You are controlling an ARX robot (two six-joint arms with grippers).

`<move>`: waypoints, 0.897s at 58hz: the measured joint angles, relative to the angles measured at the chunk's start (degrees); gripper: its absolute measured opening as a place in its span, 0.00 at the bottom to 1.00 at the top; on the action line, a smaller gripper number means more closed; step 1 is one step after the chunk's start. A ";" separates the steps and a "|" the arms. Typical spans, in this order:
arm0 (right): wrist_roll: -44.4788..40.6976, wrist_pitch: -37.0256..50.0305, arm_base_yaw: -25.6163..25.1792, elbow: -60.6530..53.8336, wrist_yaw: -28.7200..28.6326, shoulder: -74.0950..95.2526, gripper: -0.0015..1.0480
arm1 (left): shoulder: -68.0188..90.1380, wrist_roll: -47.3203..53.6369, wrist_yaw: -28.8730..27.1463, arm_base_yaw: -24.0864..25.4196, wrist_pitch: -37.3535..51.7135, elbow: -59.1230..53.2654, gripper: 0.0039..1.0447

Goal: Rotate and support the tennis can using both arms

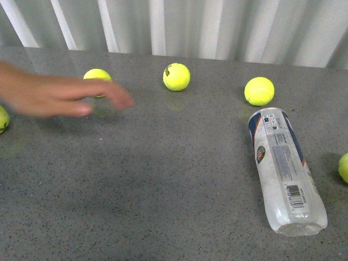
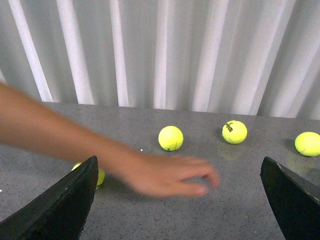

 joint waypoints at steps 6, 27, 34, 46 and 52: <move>0.00 0.00 0.00 0.00 0.00 0.00 0.93 | 0.00 0.00 0.00 0.00 0.00 0.00 0.94; 0.00 0.00 0.00 0.00 0.00 0.00 0.93 | 0.00 0.00 0.00 0.00 0.00 0.00 0.94; 0.00 0.00 0.00 0.00 0.00 0.00 0.93 | 0.00 0.00 0.00 0.00 0.00 0.00 0.94; 0.00 0.00 0.00 0.00 0.00 0.00 0.93 | 0.00 0.00 0.00 0.00 0.00 0.00 0.94; 0.00 0.00 0.00 0.00 0.00 0.00 0.93 | 0.00 0.00 0.00 0.00 0.00 0.00 0.94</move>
